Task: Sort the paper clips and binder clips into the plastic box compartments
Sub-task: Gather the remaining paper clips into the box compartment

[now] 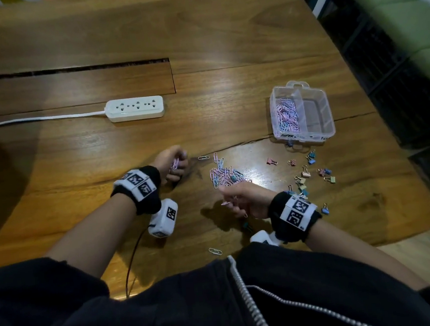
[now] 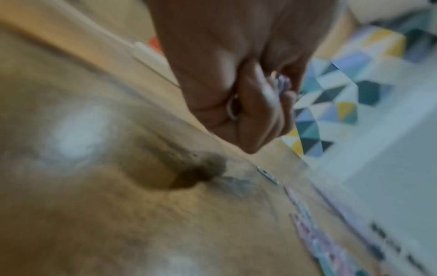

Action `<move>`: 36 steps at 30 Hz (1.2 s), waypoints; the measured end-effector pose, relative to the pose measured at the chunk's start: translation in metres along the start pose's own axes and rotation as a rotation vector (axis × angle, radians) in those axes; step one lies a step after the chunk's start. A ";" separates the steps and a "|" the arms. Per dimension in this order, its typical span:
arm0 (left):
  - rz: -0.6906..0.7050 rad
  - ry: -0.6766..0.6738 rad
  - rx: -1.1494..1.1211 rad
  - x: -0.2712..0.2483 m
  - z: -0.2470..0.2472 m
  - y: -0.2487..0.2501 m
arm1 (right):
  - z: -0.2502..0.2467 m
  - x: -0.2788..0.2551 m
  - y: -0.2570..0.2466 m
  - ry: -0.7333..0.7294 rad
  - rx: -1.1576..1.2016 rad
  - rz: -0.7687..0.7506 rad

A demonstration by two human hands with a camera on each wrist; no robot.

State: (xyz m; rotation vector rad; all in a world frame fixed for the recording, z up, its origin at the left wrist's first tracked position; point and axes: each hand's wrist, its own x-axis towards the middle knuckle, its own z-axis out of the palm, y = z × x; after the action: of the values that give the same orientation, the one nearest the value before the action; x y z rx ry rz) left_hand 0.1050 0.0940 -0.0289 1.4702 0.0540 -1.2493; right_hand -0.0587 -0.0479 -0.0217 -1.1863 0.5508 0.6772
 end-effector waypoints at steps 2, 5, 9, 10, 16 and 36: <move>0.028 -0.140 -0.248 -0.009 -0.007 -0.002 | 0.005 0.003 0.003 -0.059 -0.111 0.010; 0.115 -0.185 -0.396 -0.014 -0.013 -0.007 | 0.009 0.006 0.008 -0.139 -0.186 0.058; 0.094 -0.119 -0.397 -0.011 -0.019 -0.006 | 0.024 0.010 0.017 -0.096 -0.479 0.046; 0.073 -0.055 -0.353 -0.009 -0.020 -0.004 | 0.028 0.012 0.020 -0.057 -0.647 0.000; 0.159 0.528 0.408 0.002 -0.021 0.002 | 0.048 0.005 0.027 -0.021 -1.444 -0.139; -0.058 0.312 0.660 0.012 0.006 0.022 | -0.073 -0.034 -0.052 0.582 -0.409 -0.323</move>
State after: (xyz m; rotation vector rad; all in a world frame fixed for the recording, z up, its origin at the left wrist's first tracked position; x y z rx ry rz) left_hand 0.1204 0.0753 -0.0207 2.2412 -0.1206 -1.1214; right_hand -0.0469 -0.1359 0.0144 -1.8309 0.6990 0.1546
